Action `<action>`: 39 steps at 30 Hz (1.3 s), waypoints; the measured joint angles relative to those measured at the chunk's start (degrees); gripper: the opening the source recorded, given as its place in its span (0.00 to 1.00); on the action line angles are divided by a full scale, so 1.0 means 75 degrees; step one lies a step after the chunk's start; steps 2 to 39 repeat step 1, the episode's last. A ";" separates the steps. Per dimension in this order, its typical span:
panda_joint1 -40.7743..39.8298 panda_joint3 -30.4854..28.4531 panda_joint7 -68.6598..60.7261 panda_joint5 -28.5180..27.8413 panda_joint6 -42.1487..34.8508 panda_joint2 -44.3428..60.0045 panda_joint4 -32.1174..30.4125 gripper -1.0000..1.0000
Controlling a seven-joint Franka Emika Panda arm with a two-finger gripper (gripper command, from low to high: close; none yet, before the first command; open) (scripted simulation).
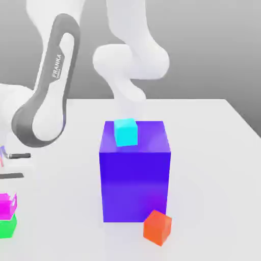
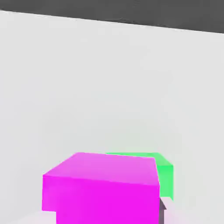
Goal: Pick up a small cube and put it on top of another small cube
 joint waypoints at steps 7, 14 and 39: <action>0.0000 0.0000 0.0000 0.0000 0.0000 0.0000 0.0000 1.00; 0.0000 0.0000 0.0000 0.0000 0.0000 0.0000 0.0000 1.00; 0.0000 0.0000 0.0000 0.0000 0.0000 0.0000 0.0000 1.00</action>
